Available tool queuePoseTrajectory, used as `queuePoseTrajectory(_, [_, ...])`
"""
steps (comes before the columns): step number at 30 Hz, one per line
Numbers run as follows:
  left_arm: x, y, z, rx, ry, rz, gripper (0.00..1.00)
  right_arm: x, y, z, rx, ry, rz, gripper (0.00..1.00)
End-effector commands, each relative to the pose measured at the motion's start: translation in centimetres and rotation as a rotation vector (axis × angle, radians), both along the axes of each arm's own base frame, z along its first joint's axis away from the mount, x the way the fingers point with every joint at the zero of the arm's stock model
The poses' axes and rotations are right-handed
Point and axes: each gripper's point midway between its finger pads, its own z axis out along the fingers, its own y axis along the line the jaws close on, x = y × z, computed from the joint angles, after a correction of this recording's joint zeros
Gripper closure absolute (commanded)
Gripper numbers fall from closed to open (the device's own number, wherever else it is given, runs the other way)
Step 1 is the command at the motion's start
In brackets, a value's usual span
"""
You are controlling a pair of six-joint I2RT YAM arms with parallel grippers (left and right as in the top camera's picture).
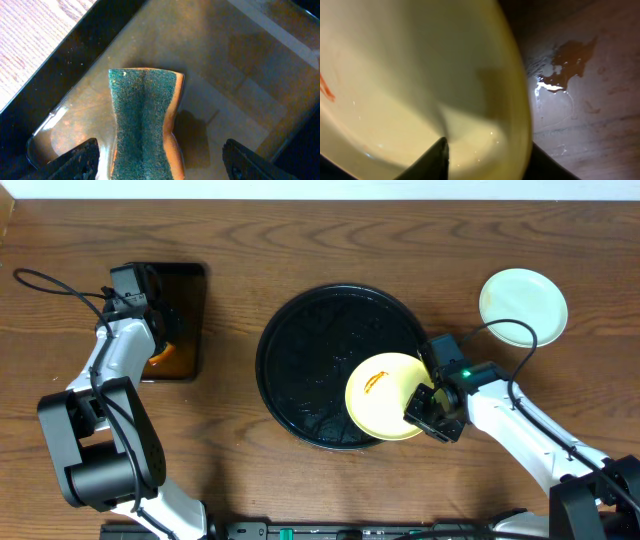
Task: Clean dirty plates on tray and stack at the side
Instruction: 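Drag the yellow plate with the right gripper to the tray center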
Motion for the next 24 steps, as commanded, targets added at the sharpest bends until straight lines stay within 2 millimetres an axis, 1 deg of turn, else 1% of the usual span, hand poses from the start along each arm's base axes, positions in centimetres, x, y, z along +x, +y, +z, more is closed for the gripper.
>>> queuePoseTrajectory(1, [0.1,0.2,0.2,0.002,-0.007,0.005,0.2,-0.2,0.1,-0.1,-0.007,-0.003,-0.006,0.78])
queuePoseTrajectory(2, [0.1,0.2,0.2,0.002,-0.007,0.005,0.2,-0.1,0.1,-0.1,-0.006,-0.005,-0.006,0.8])
queuePoseTrajectory(4, [0.1,0.2,0.2,0.002,-0.007,0.005,0.2,0.2,0.2,0.0,0.0,-0.018,0.0,0.98])
queuePoseTrajectory(6, [0.1,0.2,0.2,0.002,-0.007,0.005,0.2,0.9,0.5,0.1,0.013,-0.053,0.029,0.99])
queuePoseTrajectory(9, [0.1,0.2,0.2,0.002,-0.007,0.005,0.2,2.3,1.6,0.6,0.056,-0.121,0.091,0.98])
queuePoseTrajectory(13, [0.1,0.2,0.2,0.002,-0.007,0.005,0.2,4.8,2.9,2.2,0.1,-0.228,0.167,0.99])
queuePoseTrajectory(17, [0.1,0.2,0.2,0.002,-0.007,0.005,0.2,9.2,4.6,5.3,0.14,-0.418,0.234,0.99])
queuePoseTrajectory(19, [0.1,0.2,0.2,0.002,-0.007,0.005,0.2,11.0,5.2,6.6,0.146,-0.474,0.25,0.99])
queuePoseTrajectory(21, [0.1,0.2,0.2,0.002,-0.007,0.005,0.2,12.6,5.9,7.4,0.152,-0.501,0.275,0.99])
queuePoseTrajectory(23, [0.1,0.2,0.2,0.002,-0.007,0.005,0.2,13.5,6.7,7.5,0.166,-0.503,0.306,0.99])
queuePoseTrajectory(24, [0.1,0.2,0.2,0.002,-0.007,0.005,0.2,13.9,6.9,7.1,0.166,-0.495,0.308,0.99])
